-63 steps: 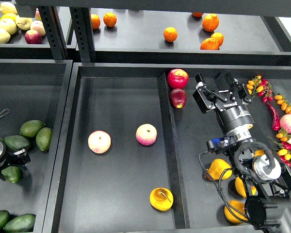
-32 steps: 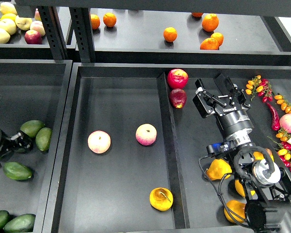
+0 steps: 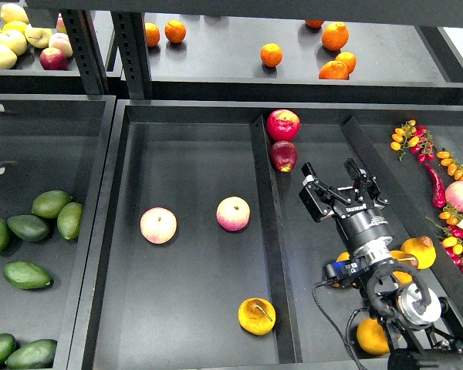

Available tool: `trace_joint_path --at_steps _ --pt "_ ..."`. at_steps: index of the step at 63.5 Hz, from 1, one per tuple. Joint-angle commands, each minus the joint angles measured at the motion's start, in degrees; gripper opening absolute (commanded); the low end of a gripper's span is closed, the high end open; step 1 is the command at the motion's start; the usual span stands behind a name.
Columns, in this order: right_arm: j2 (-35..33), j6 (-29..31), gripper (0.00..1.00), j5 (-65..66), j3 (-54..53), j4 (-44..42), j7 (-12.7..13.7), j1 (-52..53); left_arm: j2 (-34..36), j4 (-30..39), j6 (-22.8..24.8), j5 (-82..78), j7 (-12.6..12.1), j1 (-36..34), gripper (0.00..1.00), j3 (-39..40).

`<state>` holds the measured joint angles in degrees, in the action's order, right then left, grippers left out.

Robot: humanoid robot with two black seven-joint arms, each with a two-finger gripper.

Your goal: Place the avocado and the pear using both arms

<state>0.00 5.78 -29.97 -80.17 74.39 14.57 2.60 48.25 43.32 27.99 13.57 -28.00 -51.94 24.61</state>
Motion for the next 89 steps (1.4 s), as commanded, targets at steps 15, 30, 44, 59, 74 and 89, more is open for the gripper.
trace_joint_path --at_steps 15,30,44,59,74,89 --pt "-3.07 0.11 1.00 0.09 1.51 0.14 5.65 0.39 -8.43 5.81 0.01 5.32 0.00 26.27 0.98 31.10" --pt "-10.28 0.02 1.00 0.00 6.51 0.32 10.48 1.09 -17.22 7.47 0.01 13.76 0.00 38.48 0.98 44.11" --pt "-15.82 0.02 1.00 0.00 12.05 0.93 13.43 1.35 -24.25 13.89 0.01 14.03 0.00 49.29 0.98 52.64" --pt "-21.78 -0.06 1.00 0.18 18.71 0.93 13.43 4.07 -36.18 19.33 0.01 14.73 0.00 57.90 0.99 56.24" --pt "-27.07 -1.29 1.00 0.26 29.27 0.93 13.43 10.05 -44.64 21.98 0.01 14.73 0.00 59.50 0.99 59.32" --pt "-25.05 -13.24 1.00 0.53 37.63 0.84 13.43 18.76 -48.25 21.98 0.01 14.73 0.00 60.02 0.99 61.52"
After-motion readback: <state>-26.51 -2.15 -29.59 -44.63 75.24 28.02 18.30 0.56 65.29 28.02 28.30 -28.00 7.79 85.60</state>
